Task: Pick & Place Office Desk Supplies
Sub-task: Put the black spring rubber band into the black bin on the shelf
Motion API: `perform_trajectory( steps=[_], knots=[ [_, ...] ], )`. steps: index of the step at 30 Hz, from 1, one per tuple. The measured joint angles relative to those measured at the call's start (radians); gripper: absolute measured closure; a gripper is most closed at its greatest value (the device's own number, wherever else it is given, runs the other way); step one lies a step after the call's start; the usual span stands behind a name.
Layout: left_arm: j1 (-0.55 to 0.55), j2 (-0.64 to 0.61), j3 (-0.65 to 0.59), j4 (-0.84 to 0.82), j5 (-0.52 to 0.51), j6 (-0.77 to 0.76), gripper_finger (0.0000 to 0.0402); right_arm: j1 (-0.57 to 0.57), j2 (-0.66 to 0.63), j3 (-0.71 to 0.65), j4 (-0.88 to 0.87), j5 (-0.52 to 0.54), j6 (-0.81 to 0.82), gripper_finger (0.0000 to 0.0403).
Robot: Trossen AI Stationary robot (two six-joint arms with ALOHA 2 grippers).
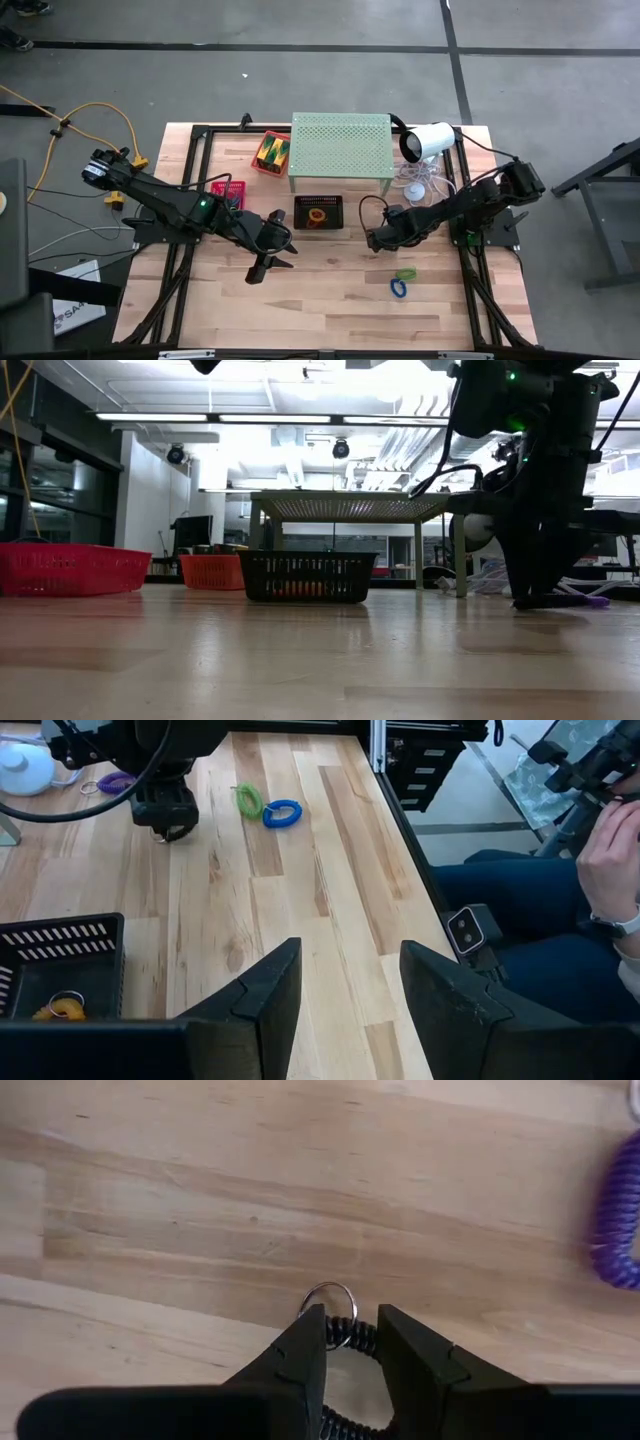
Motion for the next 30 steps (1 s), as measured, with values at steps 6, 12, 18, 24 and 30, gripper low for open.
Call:
perform_trajectory(
  steps=[6,12,18,24,30],
  knots=[
    [0.0,0.0,0.0,0.0,0.0,0.0,0.0236,0.0,0.0,0.0,0.013,0.001,-0.008,0.0321],
    [0.0,0.0,0.0,0.0,0.0,0.0,0.0236,-0.002,0.0,0.0,0.019,0.002,-0.035,0.0321],
    [0.0,0.0,0.0,0.0,0.0,0.0,0.0236,-0.003,0.001,0.0,0.035,0.02,-0.061,0.0321],
    [0.0,0.0,0.0,0.0,0.0,0.0,0.0236,-0.003,0.001,0.0,0.035,0.02,-0.077,0.0321],
    [0.0,0.0,0.0,0.0,0.0,0.0,0.0236,-0.003,0.001,0.0,0.034,0.021,-0.083,0.0338]
  ],
)
